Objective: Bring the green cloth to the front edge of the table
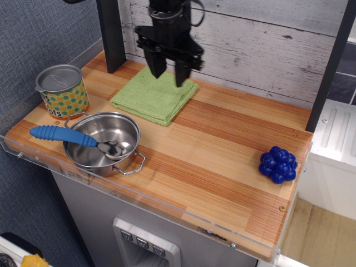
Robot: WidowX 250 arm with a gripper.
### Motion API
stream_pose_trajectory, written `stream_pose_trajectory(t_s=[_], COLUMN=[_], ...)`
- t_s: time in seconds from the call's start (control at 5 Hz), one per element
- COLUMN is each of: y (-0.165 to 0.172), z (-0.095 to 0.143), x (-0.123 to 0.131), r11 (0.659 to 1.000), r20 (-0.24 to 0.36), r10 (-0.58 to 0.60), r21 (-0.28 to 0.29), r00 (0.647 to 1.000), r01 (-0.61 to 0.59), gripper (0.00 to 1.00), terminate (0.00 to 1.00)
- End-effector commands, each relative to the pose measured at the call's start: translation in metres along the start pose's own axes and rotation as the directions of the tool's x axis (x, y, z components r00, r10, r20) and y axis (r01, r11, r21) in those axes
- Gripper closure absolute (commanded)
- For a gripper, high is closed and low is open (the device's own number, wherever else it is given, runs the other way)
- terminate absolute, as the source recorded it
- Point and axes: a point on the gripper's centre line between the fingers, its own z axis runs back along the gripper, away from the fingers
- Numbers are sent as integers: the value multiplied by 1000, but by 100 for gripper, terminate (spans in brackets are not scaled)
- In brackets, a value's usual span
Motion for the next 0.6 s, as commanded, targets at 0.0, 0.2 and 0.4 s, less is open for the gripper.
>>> stream_pose_trajectory(t_s=[0.0,0.2,0.4], y=[53,56,54], z=[-1,-13,-23], x=[4,-1,-3], r11=[996,996,998], r20=[-15,-30,-30], r10=[-39,-50,-39], r21=[81,69,57], r00=[999,998,999], r01=[40,52,41], gripper=[100,100,100], terminate=[0,0,0])
